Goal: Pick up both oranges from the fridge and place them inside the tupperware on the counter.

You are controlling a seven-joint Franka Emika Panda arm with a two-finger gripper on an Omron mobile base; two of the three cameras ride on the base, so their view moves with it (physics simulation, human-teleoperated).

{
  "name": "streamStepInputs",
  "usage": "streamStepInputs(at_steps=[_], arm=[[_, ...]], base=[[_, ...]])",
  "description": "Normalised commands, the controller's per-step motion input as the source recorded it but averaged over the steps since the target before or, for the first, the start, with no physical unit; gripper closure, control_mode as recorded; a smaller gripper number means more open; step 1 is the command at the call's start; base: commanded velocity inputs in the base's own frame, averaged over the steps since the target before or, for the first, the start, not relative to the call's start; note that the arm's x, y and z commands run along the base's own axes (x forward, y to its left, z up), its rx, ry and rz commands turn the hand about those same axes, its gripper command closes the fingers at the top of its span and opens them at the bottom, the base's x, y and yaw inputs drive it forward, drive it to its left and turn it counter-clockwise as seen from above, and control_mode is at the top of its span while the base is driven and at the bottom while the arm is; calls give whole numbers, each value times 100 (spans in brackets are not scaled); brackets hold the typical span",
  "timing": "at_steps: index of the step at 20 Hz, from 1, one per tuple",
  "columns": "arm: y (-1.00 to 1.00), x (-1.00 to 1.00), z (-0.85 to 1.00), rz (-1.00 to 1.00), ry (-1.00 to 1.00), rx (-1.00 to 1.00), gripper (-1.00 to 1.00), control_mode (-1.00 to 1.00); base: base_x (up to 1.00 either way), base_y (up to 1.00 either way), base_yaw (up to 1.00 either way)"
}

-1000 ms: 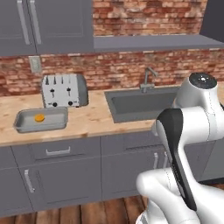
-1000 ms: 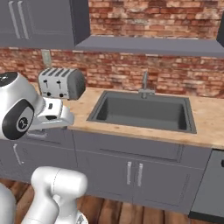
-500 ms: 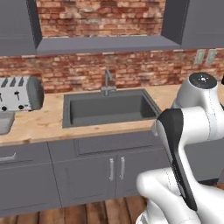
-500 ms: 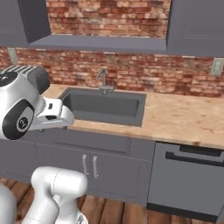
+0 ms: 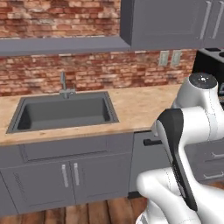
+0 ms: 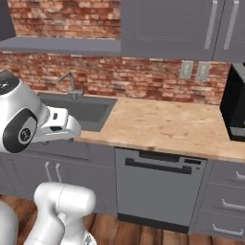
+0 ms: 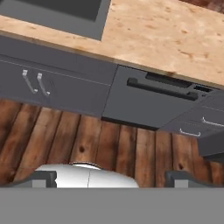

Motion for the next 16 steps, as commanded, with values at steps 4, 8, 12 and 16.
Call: streamStepInputs(at_steps=[4, 8, 12, 16], arm=[[0, 0, 0, 0, 0, 0, -100, 100], [0, 0, 0, 0, 0, 0, -100, 100], [0, 0, 0, 0, 0, 0, -100, 100], [0, 0, 0, 0, 0, 0, -100, 100]], base=[[-27, -100, 0], [-32, -100, 0], [-32, -100, 0], [-38, -100, 1]])
